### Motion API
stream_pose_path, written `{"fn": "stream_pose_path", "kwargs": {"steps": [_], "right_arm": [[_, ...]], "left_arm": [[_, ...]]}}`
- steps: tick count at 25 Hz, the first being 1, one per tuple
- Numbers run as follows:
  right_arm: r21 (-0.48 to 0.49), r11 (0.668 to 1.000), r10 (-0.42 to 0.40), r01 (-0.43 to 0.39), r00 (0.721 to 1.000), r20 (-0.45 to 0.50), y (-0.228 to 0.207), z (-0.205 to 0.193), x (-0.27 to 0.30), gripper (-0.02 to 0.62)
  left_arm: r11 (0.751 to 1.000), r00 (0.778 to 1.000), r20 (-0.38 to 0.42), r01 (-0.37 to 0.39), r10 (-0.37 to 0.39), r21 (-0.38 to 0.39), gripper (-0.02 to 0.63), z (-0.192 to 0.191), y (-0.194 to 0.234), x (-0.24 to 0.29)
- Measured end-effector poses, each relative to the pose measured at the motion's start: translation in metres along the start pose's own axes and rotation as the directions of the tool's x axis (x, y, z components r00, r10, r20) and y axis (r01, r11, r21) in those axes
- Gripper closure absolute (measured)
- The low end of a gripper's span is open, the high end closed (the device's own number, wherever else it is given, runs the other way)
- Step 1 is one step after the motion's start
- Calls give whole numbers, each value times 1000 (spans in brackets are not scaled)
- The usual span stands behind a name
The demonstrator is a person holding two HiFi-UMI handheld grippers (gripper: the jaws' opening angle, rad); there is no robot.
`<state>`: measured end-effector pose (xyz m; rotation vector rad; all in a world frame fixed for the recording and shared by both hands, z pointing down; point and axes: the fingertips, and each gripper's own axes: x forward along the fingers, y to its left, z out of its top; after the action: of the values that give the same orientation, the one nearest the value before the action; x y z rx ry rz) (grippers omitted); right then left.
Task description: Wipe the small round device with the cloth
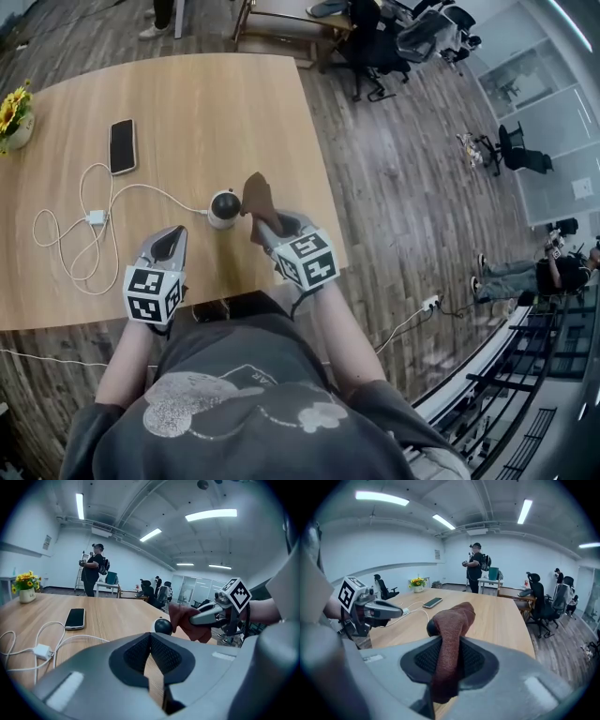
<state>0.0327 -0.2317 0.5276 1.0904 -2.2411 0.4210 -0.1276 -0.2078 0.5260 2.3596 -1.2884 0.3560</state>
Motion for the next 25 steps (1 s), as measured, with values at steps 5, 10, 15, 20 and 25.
{"fn": "stream_pose_path", "kwargs": {"steps": [5,10,15,20,25], "right_arm": [[-90,992,89,-83,993,74,1,40,0,517],[-174,965,210,-196,976,61,4,64,23,517],[-181,942,278,-282,959,-47,1,53,45,517],[-169,931,306,-322,945,-114,-6,30,62,517],[-172,920,320,-353,928,-191,-18,11,78,517]], "left_arm": [[1000,1000,-8,-30,30,-5,588,0,1,-5],[996,996,-11,-84,84,-35,588,-1,5,-9],[990,992,-18,-128,127,-55,588,1,3,-6],[984,986,-27,-168,166,-54,588,3,4,-4],[975,978,-40,-209,207,-69,588,1,5,-3]]}}
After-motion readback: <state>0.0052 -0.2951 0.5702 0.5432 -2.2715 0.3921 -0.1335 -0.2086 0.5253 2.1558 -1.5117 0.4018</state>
